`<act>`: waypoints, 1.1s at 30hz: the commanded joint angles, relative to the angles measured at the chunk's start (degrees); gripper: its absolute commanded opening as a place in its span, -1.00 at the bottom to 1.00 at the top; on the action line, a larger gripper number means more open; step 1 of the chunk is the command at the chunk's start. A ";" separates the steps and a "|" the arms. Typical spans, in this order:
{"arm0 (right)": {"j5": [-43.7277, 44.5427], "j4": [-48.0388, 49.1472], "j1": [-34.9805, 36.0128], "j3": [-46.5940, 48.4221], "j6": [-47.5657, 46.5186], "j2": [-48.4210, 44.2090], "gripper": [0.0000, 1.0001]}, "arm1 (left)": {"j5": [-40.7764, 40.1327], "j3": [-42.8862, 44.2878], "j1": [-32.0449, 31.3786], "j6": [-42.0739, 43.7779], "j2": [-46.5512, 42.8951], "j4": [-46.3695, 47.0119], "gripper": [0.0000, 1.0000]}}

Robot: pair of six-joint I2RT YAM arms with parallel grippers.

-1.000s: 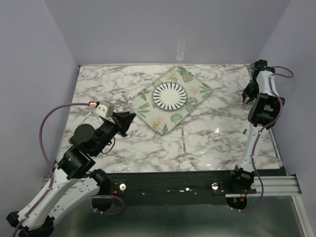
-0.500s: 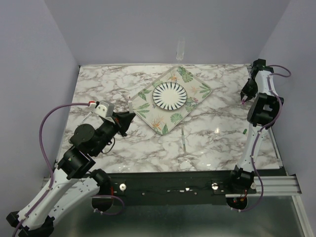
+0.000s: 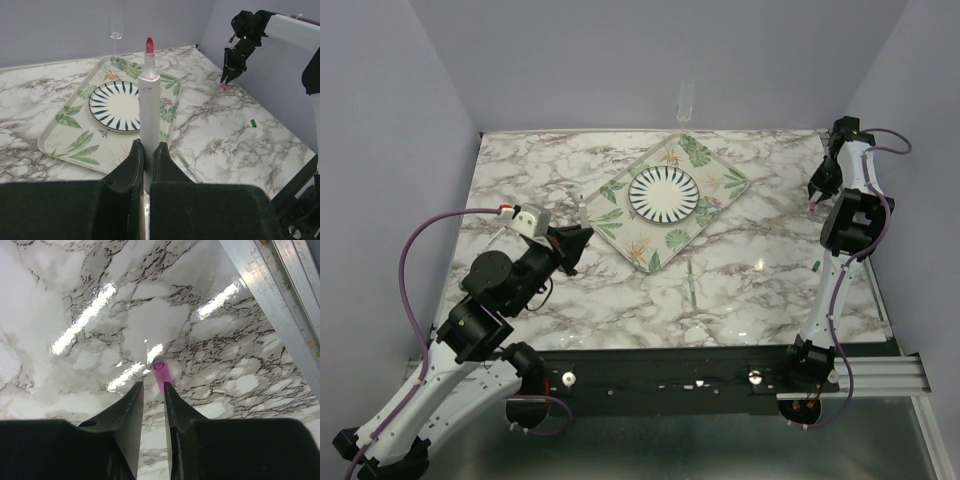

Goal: Insert the pens into the pen caps

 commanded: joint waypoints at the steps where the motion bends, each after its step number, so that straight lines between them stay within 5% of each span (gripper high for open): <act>1: 1.79 -1.75 0.32 1.02 1.64 1.31 -0.40 | -1.64 -0.04 -0.42 1.06 -0.25 0.05 -1.00; 21: 1.79 -6.40 0.32 5.58 5.24 3.59 -0.11 | -3.93 0.31 -0.42 1.94 0.27 -0.47 -1.00; 33: -0.05 -6.41 0.32 3.31 6.92 2.54 -0.17 | -4.90 0.66 -0.33 2.82 -0.69 -0.39 -1.00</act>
